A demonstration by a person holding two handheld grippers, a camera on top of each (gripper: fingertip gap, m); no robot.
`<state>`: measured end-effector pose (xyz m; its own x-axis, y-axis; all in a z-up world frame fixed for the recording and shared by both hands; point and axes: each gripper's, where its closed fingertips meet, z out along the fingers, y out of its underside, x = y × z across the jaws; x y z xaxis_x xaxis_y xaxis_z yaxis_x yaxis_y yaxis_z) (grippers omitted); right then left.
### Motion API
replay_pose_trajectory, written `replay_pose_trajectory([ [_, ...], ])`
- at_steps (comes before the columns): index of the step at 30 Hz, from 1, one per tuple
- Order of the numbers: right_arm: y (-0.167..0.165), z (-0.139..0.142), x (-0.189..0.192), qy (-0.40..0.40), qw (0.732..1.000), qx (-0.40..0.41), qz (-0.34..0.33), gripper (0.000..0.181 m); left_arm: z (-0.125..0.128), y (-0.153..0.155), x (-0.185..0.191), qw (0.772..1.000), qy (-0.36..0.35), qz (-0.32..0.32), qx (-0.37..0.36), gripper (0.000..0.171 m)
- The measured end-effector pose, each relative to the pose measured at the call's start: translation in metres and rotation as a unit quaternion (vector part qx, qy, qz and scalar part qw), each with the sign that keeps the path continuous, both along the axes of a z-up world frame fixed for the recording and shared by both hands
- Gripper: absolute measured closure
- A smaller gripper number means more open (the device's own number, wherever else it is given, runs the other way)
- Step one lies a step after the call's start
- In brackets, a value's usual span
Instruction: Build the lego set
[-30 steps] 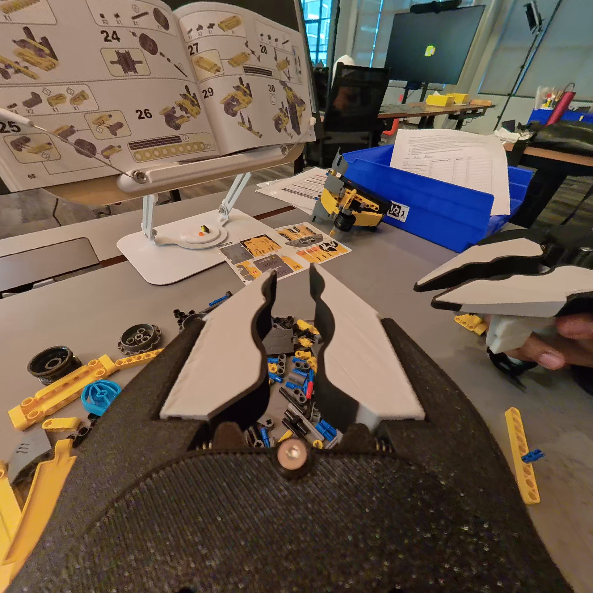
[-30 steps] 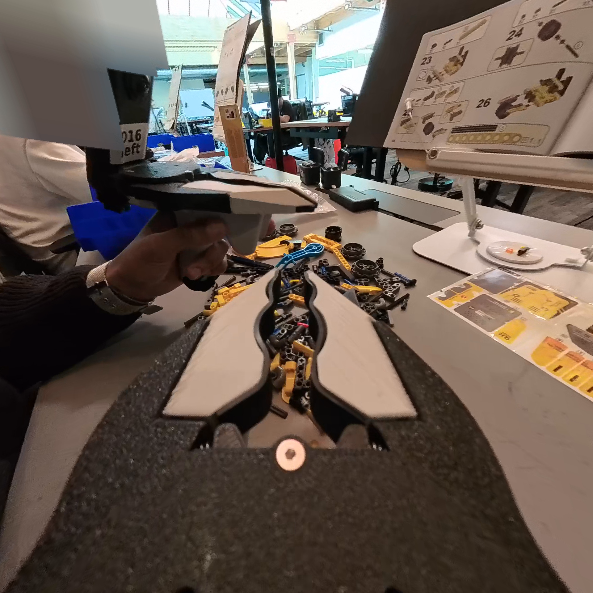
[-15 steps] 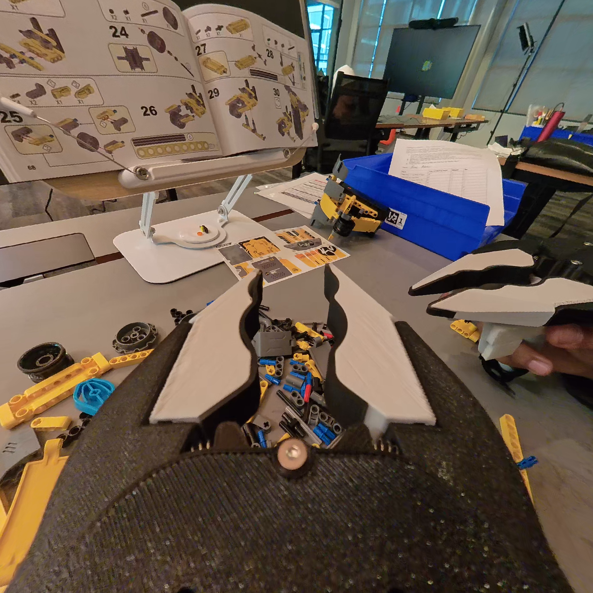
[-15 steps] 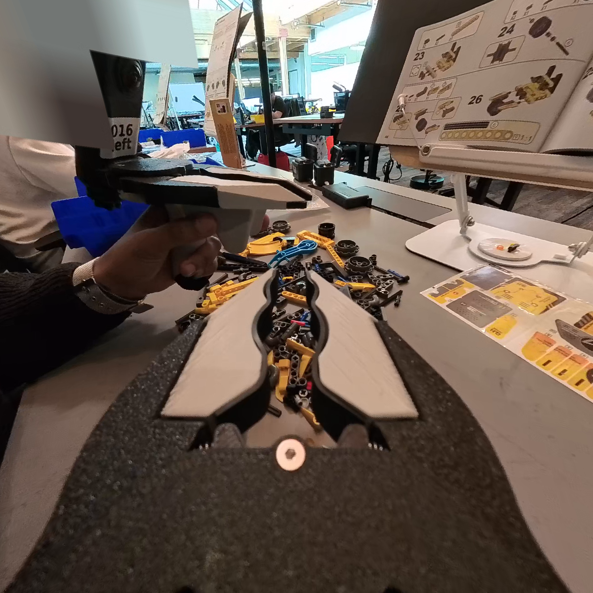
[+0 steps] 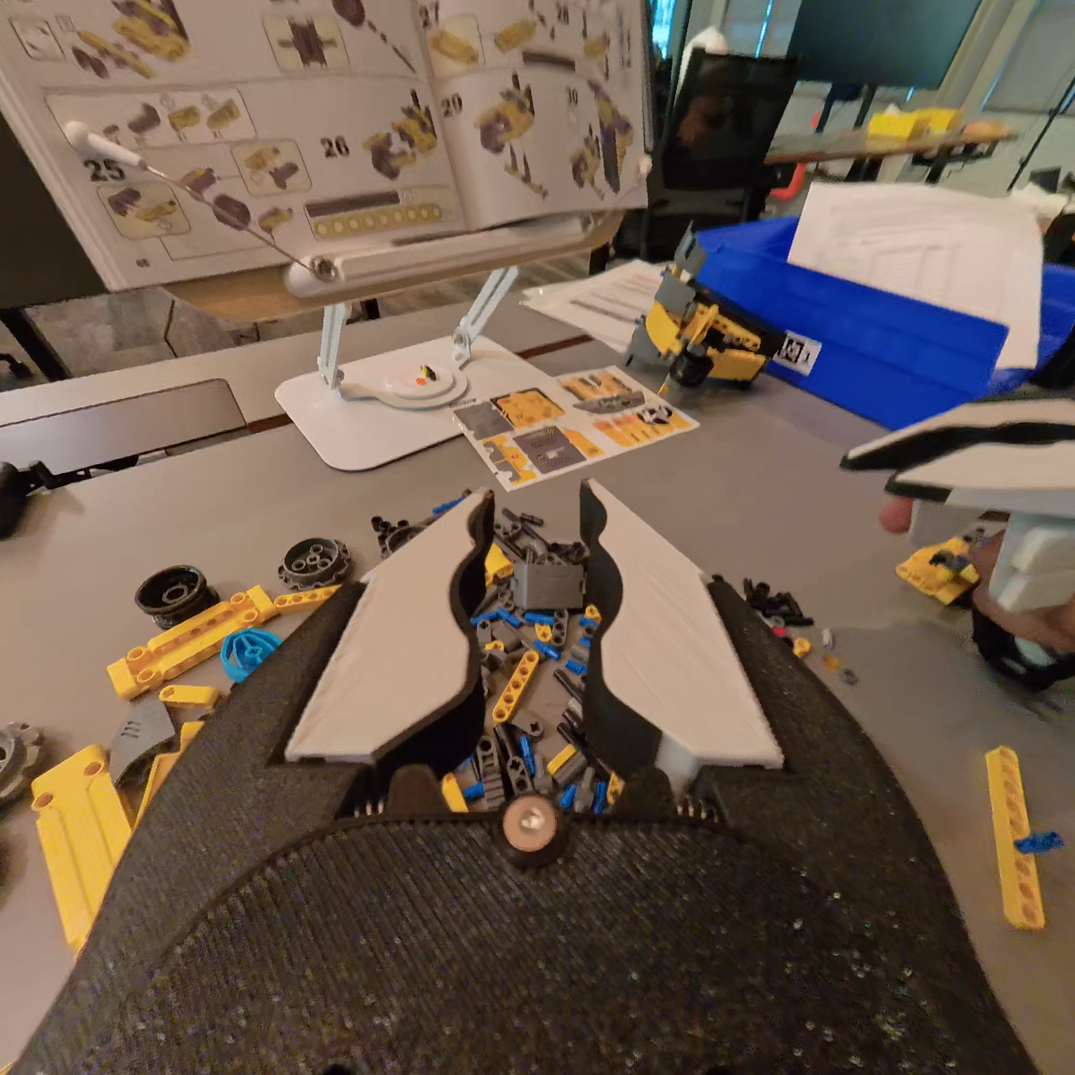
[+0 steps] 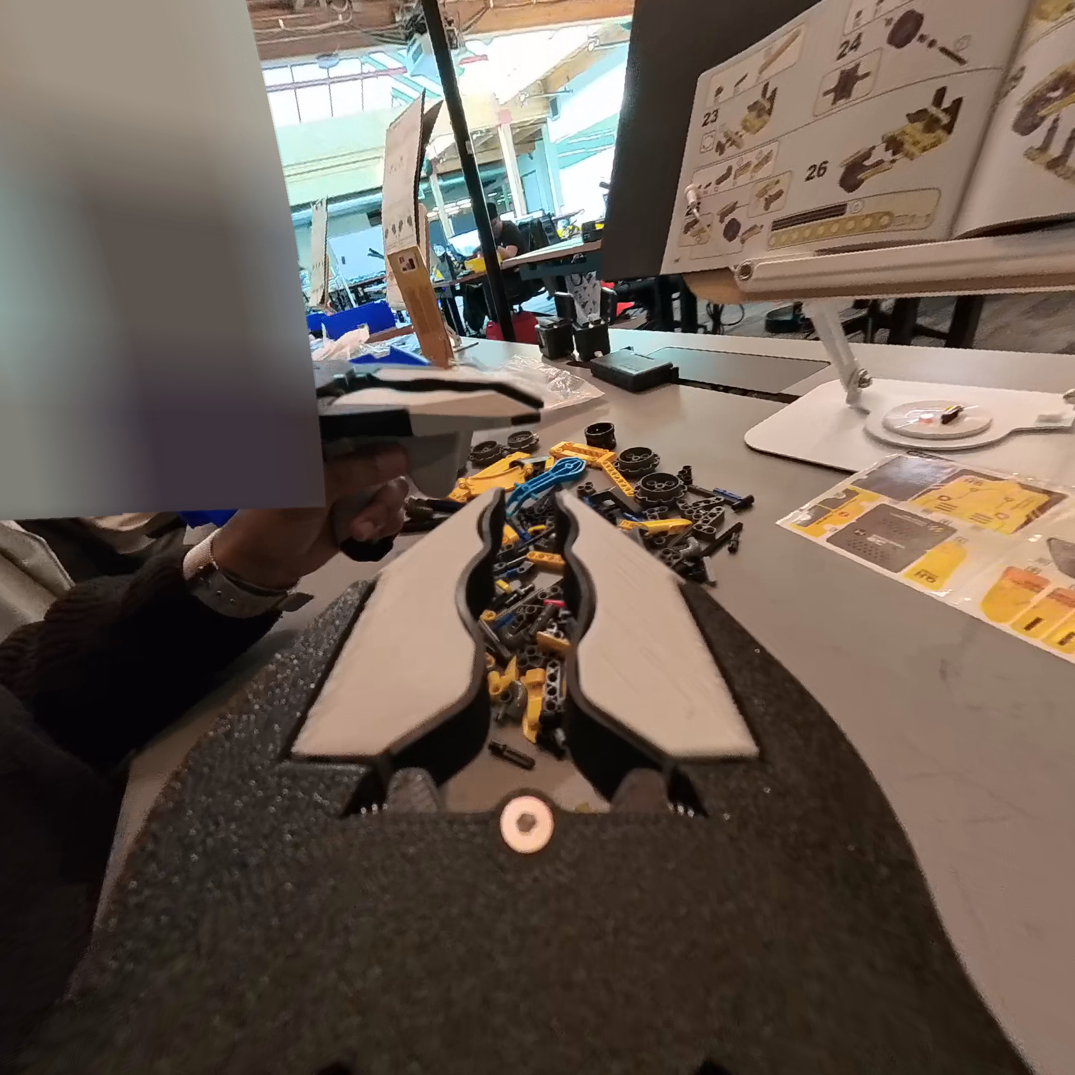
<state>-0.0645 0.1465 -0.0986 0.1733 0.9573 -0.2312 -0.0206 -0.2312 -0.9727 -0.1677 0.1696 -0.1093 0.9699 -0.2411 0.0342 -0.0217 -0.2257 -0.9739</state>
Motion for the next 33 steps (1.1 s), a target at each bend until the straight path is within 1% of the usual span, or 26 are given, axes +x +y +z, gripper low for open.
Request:
replay_pose_trajectory([
  [2, 0.003, 0.001, 0.002, 0.000, 1.000, 0.004, -0.007, 0.166, -0.011, 0.000, 0.002, 0.999, 0.017, -0.011, -0.029, 0.153],
  [4, 0.002, 0.002, 0.003, 0.000, 1.000, 0.005, -0.009, 0.166, -0.028, -0.003, 0.003, 0.996, 0.043, -0.028, -0.076, 0.167],
  [7, 0.002, 0.003, 0.002, -0.001, 1.000, 0.008, -0.009, 0.164, -0.055, -0.009, -0.004, 0.985, 0.081, -0.031, -0.147, 0.171],
  [9, 0.001, 0.001, 0.002, -0.007, 1.000, 0.009, -0.009, 0.164, -0.063, -0.012, -0.003, 0.982, 0.073, -0.043, -0.168, 0.171],
  [12, -0.002, 0.002, 0.001, -0.007, 1.000, 0.010, -0.006, 0.164, -0.066, -0.014, 0.002, 0.981, 0.050, -0.061, -0.178, 0.171],
  [17, 0.000, 0.002, 0.002, -0.014, 0.999, 0.028, -0.016, 0.163, -0.066, -0.017, -0.002, 0.981, 0.056, -0.057, -0.179, 0.171],
  [21, -0.001, 0.001, 0.001, -0.015, 0.999, 0.028, -0.014, 0.163, -0.058, -0.023, -0.008, 0.985, 0.043, -0.049, -0.157, 0.171],
  [23, -0.001, 0.001, 0.001, -0.016, 0.999, 0.031, -0.016, 0.163, -0.046, -0.033, -0.007, 0.989, 0.040, -0.060, -0.131, 0.171],
  [25, 0.001, 0.001, 0.001, -0.016, 0.999, 0.033, -0.019, 0.163, -0.039, -0.043, -0.013, 0.991, 0.040, -0.044, -0.119, 0.171],
  [26, 0.001, 0.000, 0.001, -0.017, 0.999, 0.032, -0.020, 0.163, -0.039, -0.050, -0.015, 0.991, 0.041, -0.044, -0.122, 0.171],
  [30, 0.001, -0.002, 0.000, -0.015, 1.000, 0.020, -0.015, 0.163, -0.058, -0.079, -0.019, 0.982, 0.043, -0.048, -0.176, 0.171],
  [33, 0.003, -0.004, 0.000, -0.019, 0.999, 0.020, -0.017, 0.163, -0.069, -0.101, -0.015, 0.976, 0.036, -0.059, -0.207, 0.171],
])
